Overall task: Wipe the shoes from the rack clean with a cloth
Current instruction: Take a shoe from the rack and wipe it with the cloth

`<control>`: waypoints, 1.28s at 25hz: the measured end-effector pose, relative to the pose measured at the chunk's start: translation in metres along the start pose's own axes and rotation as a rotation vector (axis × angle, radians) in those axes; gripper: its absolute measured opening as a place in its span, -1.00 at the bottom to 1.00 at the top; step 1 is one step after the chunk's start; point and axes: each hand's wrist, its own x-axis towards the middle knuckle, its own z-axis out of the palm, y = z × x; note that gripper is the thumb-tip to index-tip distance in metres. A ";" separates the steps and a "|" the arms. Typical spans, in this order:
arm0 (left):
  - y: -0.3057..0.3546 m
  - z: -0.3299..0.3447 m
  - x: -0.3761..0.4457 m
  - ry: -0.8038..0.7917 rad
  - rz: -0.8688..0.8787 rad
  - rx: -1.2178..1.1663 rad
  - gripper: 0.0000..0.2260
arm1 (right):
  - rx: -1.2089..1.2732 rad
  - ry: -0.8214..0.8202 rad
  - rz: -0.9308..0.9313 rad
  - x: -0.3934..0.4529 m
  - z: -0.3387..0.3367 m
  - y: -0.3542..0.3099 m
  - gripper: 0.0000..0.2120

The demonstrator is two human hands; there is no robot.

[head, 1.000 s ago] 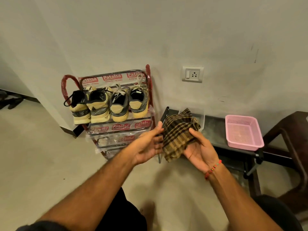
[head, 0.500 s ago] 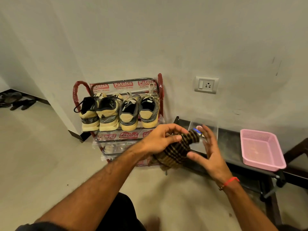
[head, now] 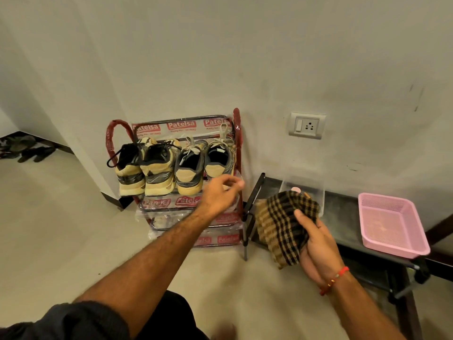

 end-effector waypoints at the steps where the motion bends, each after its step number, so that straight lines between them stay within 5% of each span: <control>1: -0.011 -0.004 0.013 0.067 0.014 0.113 -0.74 | 0.050 0.025 -0.001 0.001 -0.004 -0.004 -0.63; 7: -0.021 -0.006 0.089 0.047 0.253 0.820 -0.61 | 0.183 0.073 0.058 0.009 -0.015 -0.015 -0.55; 10: -0.019 0.000 0.116 -0.038 0.101 0.998 -0.54 | 0.188 0.056 0.088 0.014 -0.017 -0.017 -0.53; 15: -0.005 0.001 0.150 -0.039 -0.112 0.865 -0.41 | 0.147 0.027 0.142 0.018 -0.018 -0.014 -0.57; 20: 0.019 -0.001 0.175 -0.013 -0.450 0.003 -0.79 | 0.161 0.028 0.158 0.025 -0.022 -0.010 -0.58; 22: 0.022 -0.002 0.175 -0.001 -0.516 -0.154 -0.79 | 0.146 0.037 0.167 0.028 -0.023 -0.008 -0.55; 26: 0.019 -0.014 0.168 0.133 -0.484 -0.239 -0.95 | 0.133 0.042 0.162 0.028 -0.022 -0.011 -0.52; 32: 0.042 -0.061 0.104 0.183 -0.284 -0.174 -0.91 | 0.148 0.019 0.086 0.014 -0.016 -0.024 -0.55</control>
